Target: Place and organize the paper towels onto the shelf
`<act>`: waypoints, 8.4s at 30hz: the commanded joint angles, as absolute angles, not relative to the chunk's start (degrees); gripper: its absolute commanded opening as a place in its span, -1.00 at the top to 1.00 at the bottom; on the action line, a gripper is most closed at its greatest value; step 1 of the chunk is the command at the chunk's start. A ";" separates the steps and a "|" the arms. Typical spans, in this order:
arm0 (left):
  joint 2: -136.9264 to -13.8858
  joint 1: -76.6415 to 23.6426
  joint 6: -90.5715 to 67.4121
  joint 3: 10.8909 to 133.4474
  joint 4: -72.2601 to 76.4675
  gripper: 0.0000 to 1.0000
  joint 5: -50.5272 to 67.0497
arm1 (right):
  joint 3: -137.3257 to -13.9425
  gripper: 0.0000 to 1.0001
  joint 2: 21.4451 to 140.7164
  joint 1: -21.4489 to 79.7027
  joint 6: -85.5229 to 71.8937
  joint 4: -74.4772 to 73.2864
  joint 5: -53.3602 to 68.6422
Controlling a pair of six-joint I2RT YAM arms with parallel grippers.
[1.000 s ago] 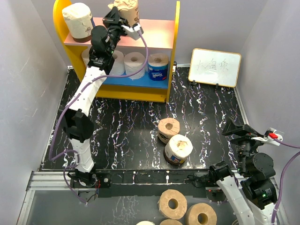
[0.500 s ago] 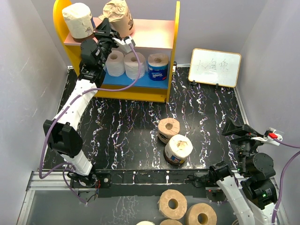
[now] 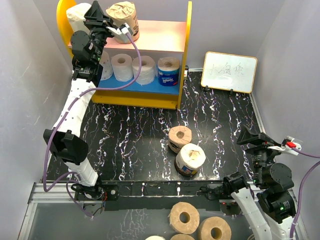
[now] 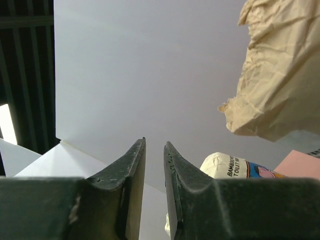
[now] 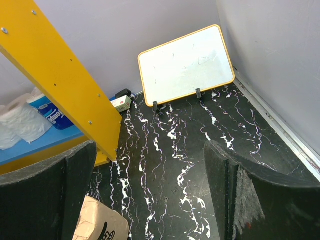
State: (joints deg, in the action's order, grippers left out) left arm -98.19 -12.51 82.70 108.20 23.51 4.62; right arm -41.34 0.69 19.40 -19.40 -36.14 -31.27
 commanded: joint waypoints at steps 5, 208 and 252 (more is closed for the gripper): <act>-91.60 -13.76 81.19 103.29 23.63 -0.30 8.05 | -41.73 -0.75 -0.20 19.78 -18.60 -34.19 -30.70; -118.80 -36.22 109.20 147.09 8.12 1.00 3.06 | -41.84 -0.79 -0.27 21.61 -18.54 -34.48 -30.82; -115.93 -29.58 89.95 132.53 15.77 -0.97 -5.13 | -42.01 -0.85 -0.26 21.72 -18.93 -34.80 -31.40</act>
